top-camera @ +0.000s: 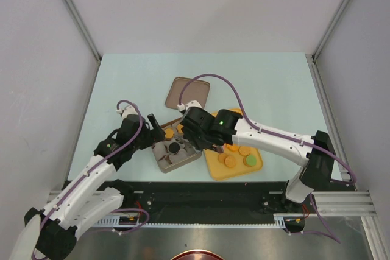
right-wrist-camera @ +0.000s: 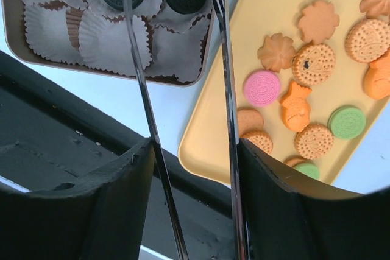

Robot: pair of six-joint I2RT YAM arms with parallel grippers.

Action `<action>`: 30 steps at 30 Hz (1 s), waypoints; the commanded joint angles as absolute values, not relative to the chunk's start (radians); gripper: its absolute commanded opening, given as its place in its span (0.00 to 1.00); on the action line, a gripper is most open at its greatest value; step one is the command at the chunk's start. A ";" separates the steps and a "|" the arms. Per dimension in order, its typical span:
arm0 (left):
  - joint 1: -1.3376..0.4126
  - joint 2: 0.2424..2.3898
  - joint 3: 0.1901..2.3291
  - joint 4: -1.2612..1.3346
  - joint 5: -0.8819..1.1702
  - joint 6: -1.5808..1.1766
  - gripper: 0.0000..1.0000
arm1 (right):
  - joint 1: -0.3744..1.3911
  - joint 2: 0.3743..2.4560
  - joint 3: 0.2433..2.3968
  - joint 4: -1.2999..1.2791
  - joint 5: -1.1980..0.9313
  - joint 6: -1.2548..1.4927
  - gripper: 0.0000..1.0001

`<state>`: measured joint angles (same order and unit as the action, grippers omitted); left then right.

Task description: Pack the cookies

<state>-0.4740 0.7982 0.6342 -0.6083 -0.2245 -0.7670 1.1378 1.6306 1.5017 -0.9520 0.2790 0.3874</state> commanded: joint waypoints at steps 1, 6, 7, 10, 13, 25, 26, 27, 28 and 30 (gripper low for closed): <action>-0.466 0.790 0.644 -0.588 -0.219 -0.758 1.00 | 1.147 1.629 1.557 -0.965 0.341 0.383 0.62; -0.466 0.782 0.644 -0.594 -0.224 -0.756 1.00 | 1.169 1.592 1.572 -0.959 0.402 0.390 0.62; -0.465 0.781 0.646 -0.594 -0.224 -0.756 1.00 | 1.172 1.580 1.575 -0.957 0.409 0.397 0.62; -0.465 0.784 0.652 -0.597 -0.224 -0.756 1.00 | 1.170 1.527 1.589 -0.957 0.452 0.399 0.62; -0.466 0.788 0.663 -0.601 -0.222 -0.755 1.00 | 1.145 1.465 1.591 -0.989 0.491 0.405 0.62; -0.466 0.808 0.669 -0.574 -0.189 -0.755 1.00 | 0.616 1.186 1.290 -0.896 0.260 0.368 0.51; -0.466 0.810 0.666 -0.571 -0.184 -0.755 1.00 | 0.577 1.187 1.282 -0.891 0.244 0.361 0.50; -0.466 0.813 0.664 -0.566 -0.180 -0.752 1.00 | 0.501 1.189 1.275 -0.882 0.233 0.345 0.48; -0.466 0.813 0.664 -0.560 -0.169 -0.752 1.00 | 0.470 1.195 1.263 -0.862 0.213 0.341 0.48; -0.466 0.816 0.663 -0.552 -0.157 -0.750 1.00 | 0.378 1.224 1.262 -0.848 0.198 0.333 0.47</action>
